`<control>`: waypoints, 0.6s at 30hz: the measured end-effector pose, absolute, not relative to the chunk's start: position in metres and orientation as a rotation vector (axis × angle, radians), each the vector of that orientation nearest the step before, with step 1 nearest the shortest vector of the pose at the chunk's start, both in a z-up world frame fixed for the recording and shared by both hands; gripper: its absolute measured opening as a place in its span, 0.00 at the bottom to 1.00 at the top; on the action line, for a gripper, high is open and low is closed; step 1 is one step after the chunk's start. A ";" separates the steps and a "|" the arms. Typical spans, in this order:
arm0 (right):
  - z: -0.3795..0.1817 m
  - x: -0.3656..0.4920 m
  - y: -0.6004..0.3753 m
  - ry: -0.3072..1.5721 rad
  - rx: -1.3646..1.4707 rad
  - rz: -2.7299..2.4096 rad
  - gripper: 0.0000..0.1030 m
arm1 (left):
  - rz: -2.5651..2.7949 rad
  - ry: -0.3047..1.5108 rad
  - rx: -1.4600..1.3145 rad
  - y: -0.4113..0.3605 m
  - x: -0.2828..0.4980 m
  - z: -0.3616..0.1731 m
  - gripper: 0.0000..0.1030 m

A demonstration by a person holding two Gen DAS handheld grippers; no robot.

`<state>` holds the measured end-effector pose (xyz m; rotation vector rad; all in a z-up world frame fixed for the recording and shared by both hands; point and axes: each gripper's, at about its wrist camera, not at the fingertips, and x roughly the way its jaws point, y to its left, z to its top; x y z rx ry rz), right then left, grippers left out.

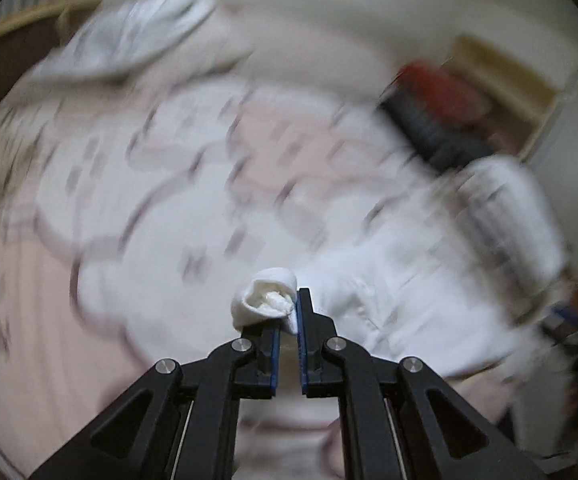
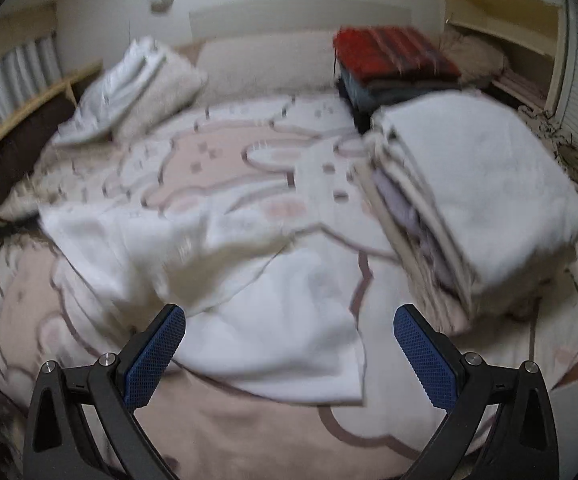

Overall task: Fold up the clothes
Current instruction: 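Lift the white T-shirt with the left tool and lay it on the bed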

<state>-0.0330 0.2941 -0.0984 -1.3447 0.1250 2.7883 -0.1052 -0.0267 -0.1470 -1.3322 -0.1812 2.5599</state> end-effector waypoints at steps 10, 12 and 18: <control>-0.169 -0.051 0.287 0.064 -1.523 2.689 1.00 | 2.669 -0.141 -1.376 -0.061 -0.038 -0.172 0.57; -0.182 -0.056 0.283 0.055 -1.561 2.673 1.00 | 2.646 -0.176 -1.334 -0.062 -0.030 -0.166 0.57; -0.219 -0.056 0.272 -0.014 -1.655 2.620 1.00 | 2.504 -0.292 -1.286 -0.033 -0.027 -0.160 0.57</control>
